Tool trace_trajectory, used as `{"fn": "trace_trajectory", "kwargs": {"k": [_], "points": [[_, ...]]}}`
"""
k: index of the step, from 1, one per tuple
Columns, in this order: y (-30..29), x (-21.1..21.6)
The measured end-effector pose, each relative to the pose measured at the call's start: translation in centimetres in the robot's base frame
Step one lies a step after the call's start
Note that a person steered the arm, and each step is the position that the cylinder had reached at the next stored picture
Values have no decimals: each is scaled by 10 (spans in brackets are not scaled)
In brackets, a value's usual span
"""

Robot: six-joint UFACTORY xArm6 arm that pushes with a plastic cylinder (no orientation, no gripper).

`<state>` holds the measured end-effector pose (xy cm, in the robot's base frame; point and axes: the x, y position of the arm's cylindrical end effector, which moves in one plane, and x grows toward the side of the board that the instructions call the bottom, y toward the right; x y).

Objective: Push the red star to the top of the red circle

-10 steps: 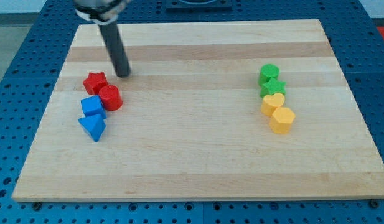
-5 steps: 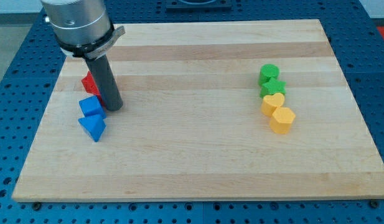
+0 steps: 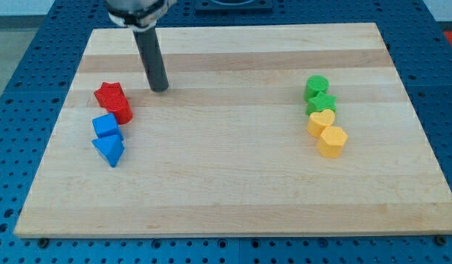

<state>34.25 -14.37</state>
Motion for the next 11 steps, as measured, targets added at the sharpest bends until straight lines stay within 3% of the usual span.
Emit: {"fn": "trace_trajectory", "kwargs": {"k": [2, 3, 6, 11], "points": [[-132, 14], [-150, 40], [-102, 40], [-96, 31]]}}
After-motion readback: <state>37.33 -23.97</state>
